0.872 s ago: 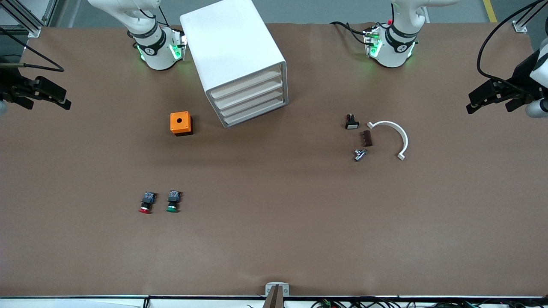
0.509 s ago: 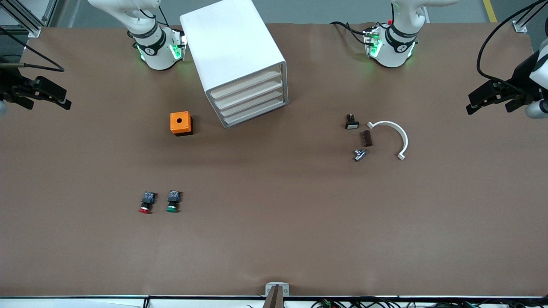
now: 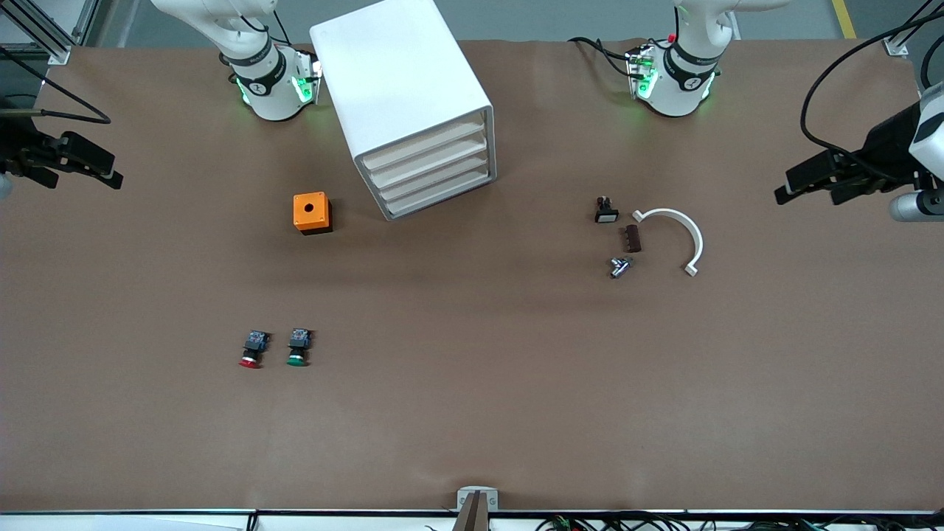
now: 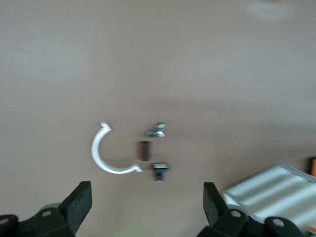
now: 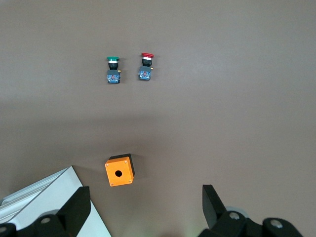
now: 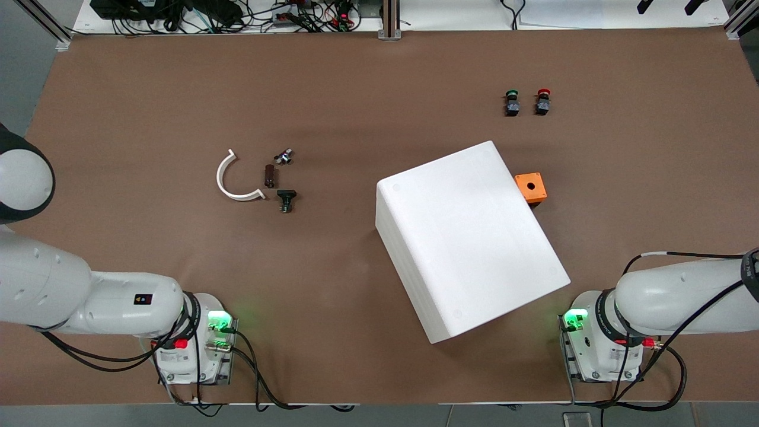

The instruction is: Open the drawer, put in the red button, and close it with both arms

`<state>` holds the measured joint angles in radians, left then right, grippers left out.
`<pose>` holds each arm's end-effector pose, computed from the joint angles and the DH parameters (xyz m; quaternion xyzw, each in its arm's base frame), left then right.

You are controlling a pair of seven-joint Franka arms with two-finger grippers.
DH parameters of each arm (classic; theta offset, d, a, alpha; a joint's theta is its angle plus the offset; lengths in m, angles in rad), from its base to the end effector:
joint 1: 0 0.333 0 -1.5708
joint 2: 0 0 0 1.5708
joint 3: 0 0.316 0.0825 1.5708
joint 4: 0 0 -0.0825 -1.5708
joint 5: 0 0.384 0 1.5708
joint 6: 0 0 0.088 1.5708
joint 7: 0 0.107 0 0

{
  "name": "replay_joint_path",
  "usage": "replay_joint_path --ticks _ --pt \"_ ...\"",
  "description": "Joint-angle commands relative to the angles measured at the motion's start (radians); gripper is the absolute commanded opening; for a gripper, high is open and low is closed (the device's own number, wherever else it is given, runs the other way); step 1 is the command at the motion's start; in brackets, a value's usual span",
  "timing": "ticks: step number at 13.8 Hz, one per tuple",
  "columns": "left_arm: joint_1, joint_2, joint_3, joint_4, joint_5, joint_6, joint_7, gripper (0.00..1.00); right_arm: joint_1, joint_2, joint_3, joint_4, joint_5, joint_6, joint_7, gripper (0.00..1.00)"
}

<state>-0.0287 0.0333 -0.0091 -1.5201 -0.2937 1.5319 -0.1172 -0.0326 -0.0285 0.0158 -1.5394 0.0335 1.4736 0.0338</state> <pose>0.5595 -0.0530 0.6311 0.9885 0.0351 -0.0219 0.1451 0.5358 -0.0050 0.6464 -0.9994 0.0240 0.0188 0.0163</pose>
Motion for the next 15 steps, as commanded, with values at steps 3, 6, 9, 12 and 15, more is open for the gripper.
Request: replay_joint_path --ticks 3,6,9,12,15 --pt "0.006 0.028 0.009 0.017 -0.292 -0.053 -0.051 0.99 -0.010 -0.013 0.003 -0.015 0.009 0.007 0.000 1.00" --pt "-0.028 0.083 -0.015 0.018 -0.381 -0.052 -0.211 0.99 -0.013 0.025 0.003 -0.007 -0.003 0.030 -0.002 1.00" --pt "-0.039 0.158 -0.058 0.020 -0.548 -0.044 -0.350 0.99 -0.021 0.084 0.003 -0.001 -0.004 0.073 0.000 1.00" --pt "-0.081 0.241 -0.063 0.056 -0.651 -0.041 -0.473 0.99 -0.026 0.217 0.003 0.008 -0.004 0.116 -0.002 1.00" --pt "-0.154 0.333 -0.063 0.116 -0.653 0.002 -0.649 0.99 -0.013 0.294 0.004 0.004 -0.024 0.212 0.008 1.00"
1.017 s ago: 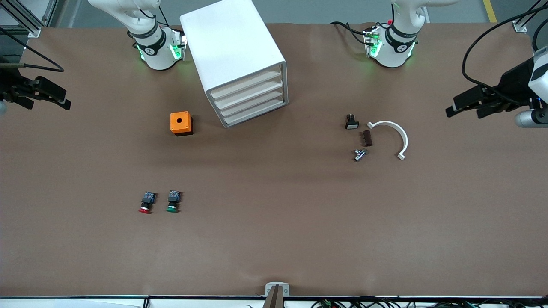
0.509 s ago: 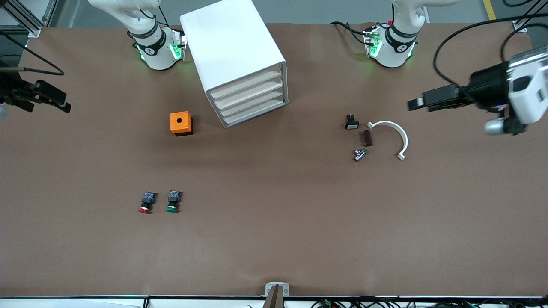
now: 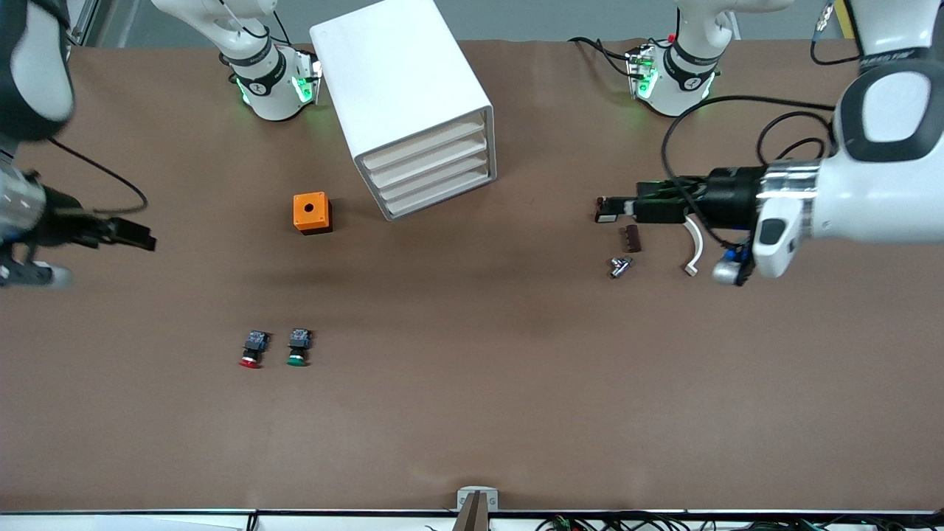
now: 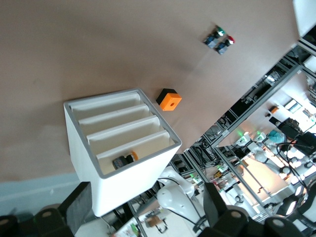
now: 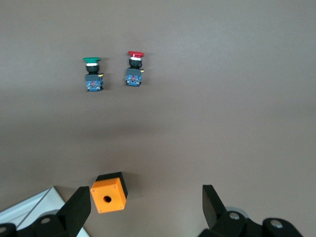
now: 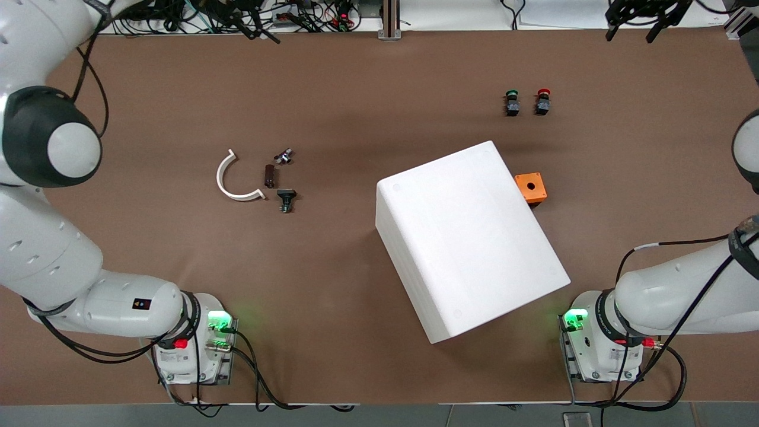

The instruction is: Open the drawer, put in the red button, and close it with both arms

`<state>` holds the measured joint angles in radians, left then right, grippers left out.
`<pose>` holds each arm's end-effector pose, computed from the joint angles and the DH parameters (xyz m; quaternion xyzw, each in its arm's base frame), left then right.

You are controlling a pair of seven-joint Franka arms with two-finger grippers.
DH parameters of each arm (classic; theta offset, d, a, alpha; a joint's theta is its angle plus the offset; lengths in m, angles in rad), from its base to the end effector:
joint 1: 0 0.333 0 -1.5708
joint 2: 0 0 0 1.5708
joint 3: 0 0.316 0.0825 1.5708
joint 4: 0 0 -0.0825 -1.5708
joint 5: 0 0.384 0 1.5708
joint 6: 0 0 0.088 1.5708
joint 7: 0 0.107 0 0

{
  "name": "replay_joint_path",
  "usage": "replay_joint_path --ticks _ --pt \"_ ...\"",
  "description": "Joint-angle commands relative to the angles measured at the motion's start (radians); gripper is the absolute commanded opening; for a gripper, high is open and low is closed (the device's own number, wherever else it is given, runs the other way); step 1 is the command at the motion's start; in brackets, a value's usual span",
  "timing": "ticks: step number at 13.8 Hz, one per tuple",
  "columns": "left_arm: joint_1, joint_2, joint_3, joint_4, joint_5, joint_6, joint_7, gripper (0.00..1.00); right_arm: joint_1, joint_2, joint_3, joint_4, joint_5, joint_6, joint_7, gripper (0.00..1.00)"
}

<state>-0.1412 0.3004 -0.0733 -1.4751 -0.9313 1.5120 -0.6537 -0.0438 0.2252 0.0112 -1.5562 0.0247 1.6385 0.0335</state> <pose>0.5992 -0.2160 0.5335 0.8526 0.2238 -0.2983 0.3661 0.6153 -0.0182 0.5046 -0.9968 0.0347 0.0714 0.0135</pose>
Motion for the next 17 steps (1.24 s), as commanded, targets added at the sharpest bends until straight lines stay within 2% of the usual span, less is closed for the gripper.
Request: replay_joint_path --ticks 1,5,10,14,17 --pt "-0.067 0.089 0.000 0.072 -0.015 0.074 -0.201 0.99 0.001 0.078 0.010 0.016 -0.008 0.096 0.009 1.00" --pt "-0.172 0.205 0.003 0.090 -0.011 0.175 -0.410 0.99 0.038 0.138 0.010 -0.097 -0.006 0.330 0.118 1.00" --pt "-0.225 0.336 0.003 0.107 -0.006 0.177 -0.705 0.99 0.041 0.247 0.010 -0.186 -0.008 0.587 0.150 1.00" --pt "-0.256 0.408 0.001 0.105 -0.006 0.165 -0.918 0.99 0.065 0.322 0.009 -0.191 -0.016 0.668 0.258 1.00" --pt "-0.291 0.469 0.000 0.107 -0.015 0.104 -1.078 0.99 0.084 0.329 0.009 -0.283 -0.020 0.808 0.290 1.00"
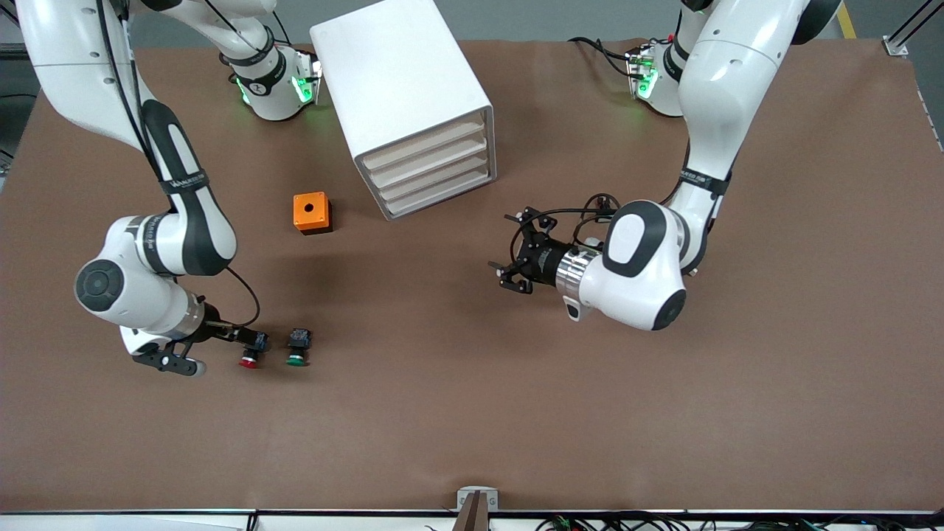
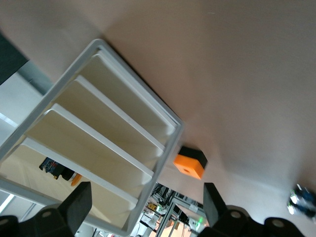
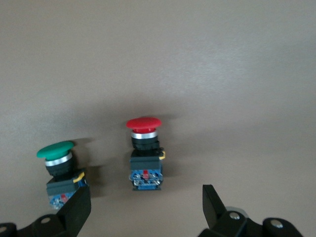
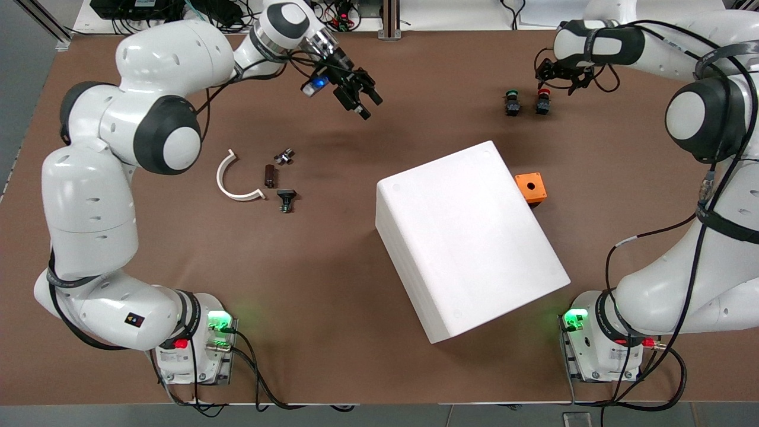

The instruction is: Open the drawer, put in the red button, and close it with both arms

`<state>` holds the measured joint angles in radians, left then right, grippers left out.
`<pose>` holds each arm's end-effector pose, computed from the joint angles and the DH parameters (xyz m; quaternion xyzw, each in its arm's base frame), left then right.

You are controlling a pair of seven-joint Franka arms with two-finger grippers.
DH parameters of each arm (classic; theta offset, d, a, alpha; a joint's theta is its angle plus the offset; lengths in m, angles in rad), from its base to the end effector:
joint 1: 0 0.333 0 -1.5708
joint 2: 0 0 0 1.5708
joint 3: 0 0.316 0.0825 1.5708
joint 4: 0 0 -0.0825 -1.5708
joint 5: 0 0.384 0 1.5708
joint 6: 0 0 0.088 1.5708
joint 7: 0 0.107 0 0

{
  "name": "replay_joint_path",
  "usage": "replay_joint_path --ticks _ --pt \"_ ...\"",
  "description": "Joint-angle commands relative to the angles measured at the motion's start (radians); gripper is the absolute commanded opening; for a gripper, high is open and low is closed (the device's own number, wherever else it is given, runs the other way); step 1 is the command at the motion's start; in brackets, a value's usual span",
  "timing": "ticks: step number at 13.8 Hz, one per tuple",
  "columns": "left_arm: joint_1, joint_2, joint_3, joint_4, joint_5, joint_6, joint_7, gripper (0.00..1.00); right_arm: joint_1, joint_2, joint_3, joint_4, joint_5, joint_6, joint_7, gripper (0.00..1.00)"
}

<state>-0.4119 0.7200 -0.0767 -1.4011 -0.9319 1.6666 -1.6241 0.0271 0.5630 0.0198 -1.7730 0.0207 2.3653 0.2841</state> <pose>0.5819 -0.3862 0.2897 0.6454 0.5840 -0.4900 0.0473 0.6629 0.0303 0.2454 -0.9917 0.1271 -0.0124 0.0149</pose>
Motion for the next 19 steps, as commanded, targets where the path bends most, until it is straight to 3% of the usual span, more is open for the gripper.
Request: replay_joint_path --ticks 1,6,15,16,18,19 --pt "-0.022 0.071 -0.006 0.034 -0.018 -0.071 -0.173 0.99 0.013 -0.003 0.000 -0.084 -0.016 0.113 0.041 1.00" --pt "-0.022 0.104 -0.081 0.031 -0.053 -0.116 -0.310 0.99 0.022 0.017 0.000 -0.098 -0.016 0.120 0.084 0.98" --pt "-0.094 0.165 -0.090 0.011 -0.081 -0.180 -0.542 0.99 0.024 0.057 0.000 -0.095 -0.016 0.114 0.104 0.92" --pt "-0.111 0.161 -0.089 0.007 -0.081 -0.180 -0.542 0.97 0.022 0.061 0.000 -0.088 -0.016 0.112 0.103 0.91" --pt "-0.120 0.164 -0.090 0.007 -0.082 -0.180 -0.572 0.69 0.020 0.083 0.000 -0.059 -0.018 0.111 0.099 0.91" --pt "-0.131 0.162 -0.090 0.007 -0.082 -0.180 -0.583 0.62 0.022 0.087 0.000 -0.053 -0.018 0.111 0.099 0.89"
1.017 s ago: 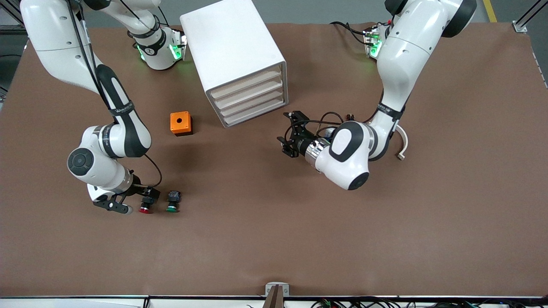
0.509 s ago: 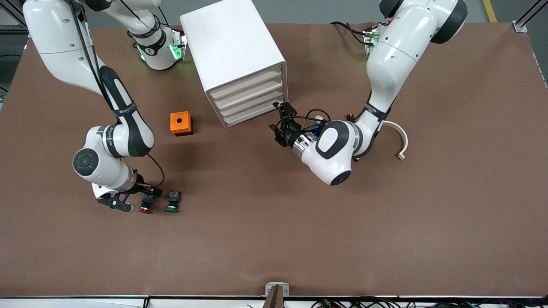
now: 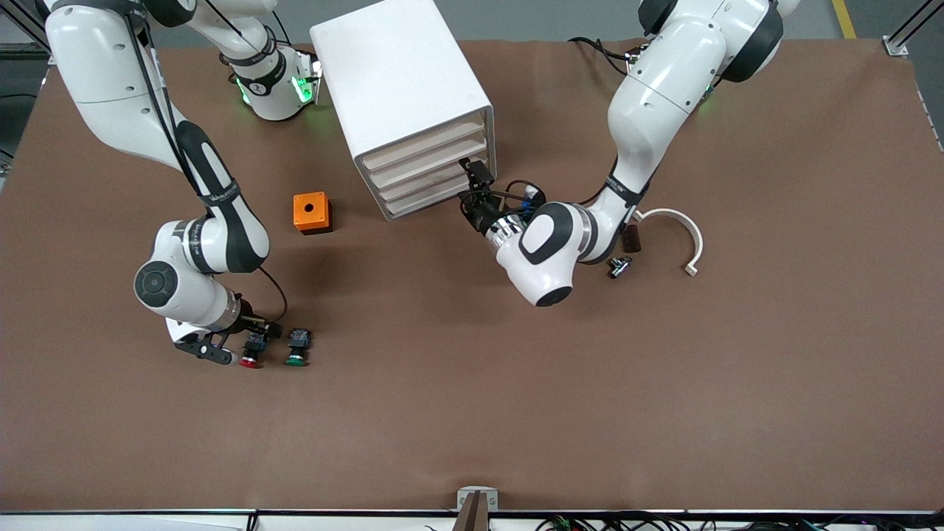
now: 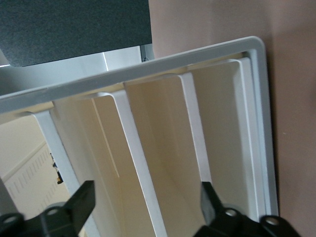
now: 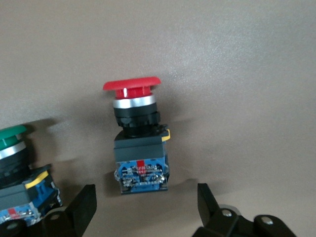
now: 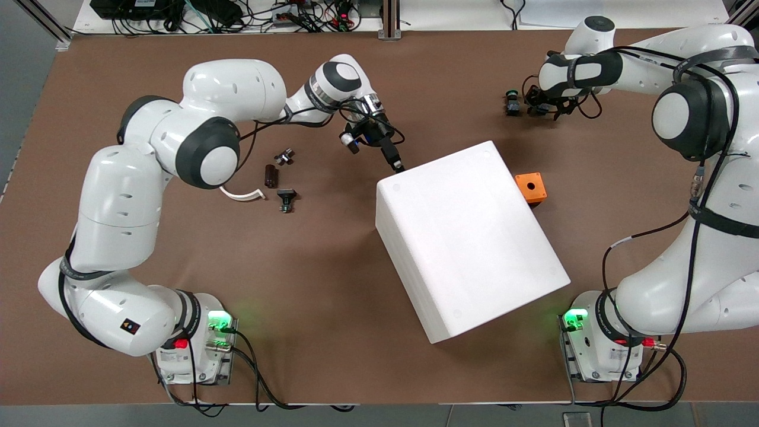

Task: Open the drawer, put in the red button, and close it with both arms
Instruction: 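Grip the drawer handle with the left gripper while the right gripper grasps the red button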

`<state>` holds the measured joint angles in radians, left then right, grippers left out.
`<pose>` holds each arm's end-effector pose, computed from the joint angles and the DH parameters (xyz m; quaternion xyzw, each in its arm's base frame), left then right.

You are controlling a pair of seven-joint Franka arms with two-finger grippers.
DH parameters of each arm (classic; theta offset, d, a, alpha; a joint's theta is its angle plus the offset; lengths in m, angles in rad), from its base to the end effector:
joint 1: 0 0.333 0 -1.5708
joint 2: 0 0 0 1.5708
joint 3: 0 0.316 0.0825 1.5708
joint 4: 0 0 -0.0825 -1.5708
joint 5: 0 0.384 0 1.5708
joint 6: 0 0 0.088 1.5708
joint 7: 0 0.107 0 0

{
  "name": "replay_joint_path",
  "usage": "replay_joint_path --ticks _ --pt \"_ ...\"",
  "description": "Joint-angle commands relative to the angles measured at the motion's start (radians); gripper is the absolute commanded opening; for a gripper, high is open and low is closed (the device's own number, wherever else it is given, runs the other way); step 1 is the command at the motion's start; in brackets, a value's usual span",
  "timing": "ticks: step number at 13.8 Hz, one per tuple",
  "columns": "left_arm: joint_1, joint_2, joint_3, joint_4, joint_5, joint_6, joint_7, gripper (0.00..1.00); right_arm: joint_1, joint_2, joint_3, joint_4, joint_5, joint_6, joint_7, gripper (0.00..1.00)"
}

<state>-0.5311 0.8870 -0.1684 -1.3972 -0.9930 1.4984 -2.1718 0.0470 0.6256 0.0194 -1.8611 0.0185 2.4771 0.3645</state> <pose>0.4648 -0.4855 0.1989 -0.4756 -0.6338 0.5543 0.2547 0.6369 0.0417 0.1788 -0.9874 0.1575 0.0071 0.0101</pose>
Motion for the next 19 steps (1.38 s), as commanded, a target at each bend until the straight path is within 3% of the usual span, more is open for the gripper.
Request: replay_joint_path --ticks 1,4,8,13,14,17,18,19 --pt "-0.012 -0.005 0.001 0.001 -0.019 -0.012 -0.037 0.57 0.002 0.028 0.001 0.045 -0.017 -0.001 0.017 0.88" --pt "-0.020 -0.003 0.001 -0.013 -0.016 -0.013 -0.037 0.48 0.002 0.039 -0.001 0.063 -0.020 -0.003 0.014 0.80" --pt "-0.039 0.003 0.001 -0.020 -0.023 -0.029 -0.039 0.45 -0.001 0.065 -0.001 0.097 -0.032 -0.003 0.014 0.78" --pt "-0.050 0.023 -0.023 -0.026 -0.033 -0.049 -0.039 0.45 -0.003 0.086 -0.001 0.131 -0.049 -0.012 0.014 0.68" --pt "-0.050 0.036 -0.026 -0.026 -0.035 -0.050 -0.040 0.44 -0.004 0.091 -0.001 0.140 -0.049 -0.018 0.014 0.61" --pt "-0.050 0.059 -0.026 -0.026 -0.093 -0.075 -0.074 0.40 -0.009 0.089 -0.001 0.145 -0.046 -0.040 0.016 0.14" --pt "-0.050 0.062 -0.026 -0.026 -0.110 -0.082 -0.076 0.37 -0.009 0.086 -0.001 0.145 -0.046 -0.044 0.017 0.04" --pt "-0.050 0.066 -0.028 -0.026 -0.113 -0.090 -0.077 0.33 -0.010 0.085 -0.001 0.145 -0.046 -0.055 0.016 0.01"
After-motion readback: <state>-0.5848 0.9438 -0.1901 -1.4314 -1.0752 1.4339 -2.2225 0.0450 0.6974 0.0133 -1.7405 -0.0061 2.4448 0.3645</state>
